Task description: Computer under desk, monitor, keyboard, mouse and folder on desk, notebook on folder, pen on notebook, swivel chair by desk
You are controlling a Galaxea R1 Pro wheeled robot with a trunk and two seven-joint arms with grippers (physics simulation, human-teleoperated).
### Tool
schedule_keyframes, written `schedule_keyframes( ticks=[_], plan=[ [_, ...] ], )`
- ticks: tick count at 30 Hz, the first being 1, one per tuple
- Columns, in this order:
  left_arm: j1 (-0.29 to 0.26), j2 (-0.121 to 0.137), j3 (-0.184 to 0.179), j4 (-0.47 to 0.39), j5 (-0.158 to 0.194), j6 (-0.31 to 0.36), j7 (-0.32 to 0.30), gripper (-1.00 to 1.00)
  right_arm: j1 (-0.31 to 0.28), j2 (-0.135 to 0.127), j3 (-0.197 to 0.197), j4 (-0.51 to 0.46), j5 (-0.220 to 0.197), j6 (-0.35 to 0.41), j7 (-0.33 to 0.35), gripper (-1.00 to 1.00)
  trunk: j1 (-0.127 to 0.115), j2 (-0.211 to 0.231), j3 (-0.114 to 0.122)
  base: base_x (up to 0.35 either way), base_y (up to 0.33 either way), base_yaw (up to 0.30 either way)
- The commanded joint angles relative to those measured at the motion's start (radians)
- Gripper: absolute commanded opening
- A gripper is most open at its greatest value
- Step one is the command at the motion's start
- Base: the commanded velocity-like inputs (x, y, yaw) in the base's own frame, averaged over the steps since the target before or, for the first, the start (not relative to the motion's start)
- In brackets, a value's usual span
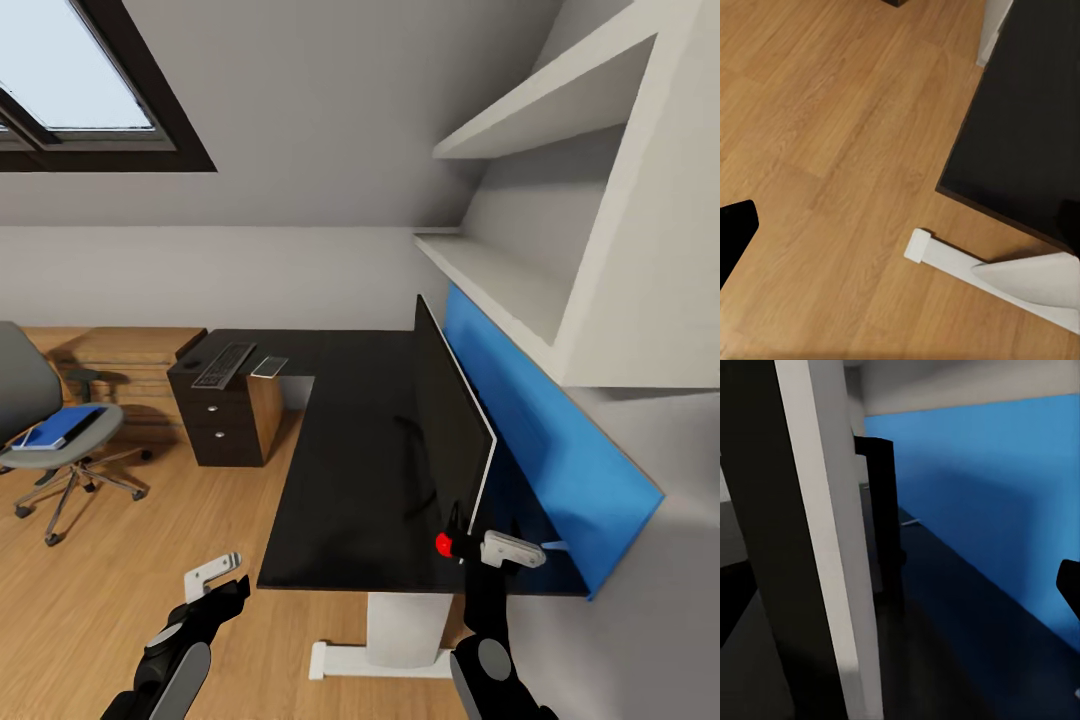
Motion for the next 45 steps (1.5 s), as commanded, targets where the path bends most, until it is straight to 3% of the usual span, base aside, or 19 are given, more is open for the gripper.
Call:
schedule_keyframes(
  ticks=[1,18,31,35,39,42,45],
  plan=[
    [-0.001,0.001,-0.003,-0.001,0.008,0.002,0.009,1.0,-0.001,0.0,0.001,0.0,0.008,0.002,-0.01,1.0,0.0,-0.002,-0.002,-0.119,0.0,0.0],
    [-0.001,0.001,-0.003,-0.002,0.008,0.002,0.009,1.0,-0.001,-0.001,0.009,0.023,0.009,0.002,-0.005,1.0,0.0,-0.002,-0.002,-0.299,0.0,0.0],
    [-0.003,0.007,-0.001,0.007,0.013,0.008,0.009,1.0,-0.001,0.003,0.029,0.099,0.007,-0.006,-0.005,1.0,0.0,-0.002,-0.002,-0.333,0.0,0.0],
    [0.0,0.01,-0.001,0.068,0.014,0.002,0.006,1.0,-0.001,0.003,0.028,0.176,0.007,0.003,-0.005,1.0,0.0,-0.002,-0.002,-0.331,0.032,0.0],
    [0.014,0.032,0.001,0.2,0.012,-0.012,0.004,1.0,-0.001,0.002,0.026,0.277,0.007,0.004,-0.005,1.0,0.0,-0.002,-0.002,-0.296,0.153,0.0],
    [0.019,0.058,0.0,0.34,0.014,-0.064,0.001,1.0,-0.001,0.0,0.024,0.391,0.007,-0.002,-0.004,1.0,0.0,-0.002,-0.002,-0.23,0.239,0.0],
    [0.02,0.066,0.0,0.434,0.013,-0.125,-0.012,1.0,-0.001,0.0,0.023,0.502,0.006,-0.038,-0.003,1.0,0.0,-0.002,-0.002,-0.152,0.285,0.0]
  ],
)
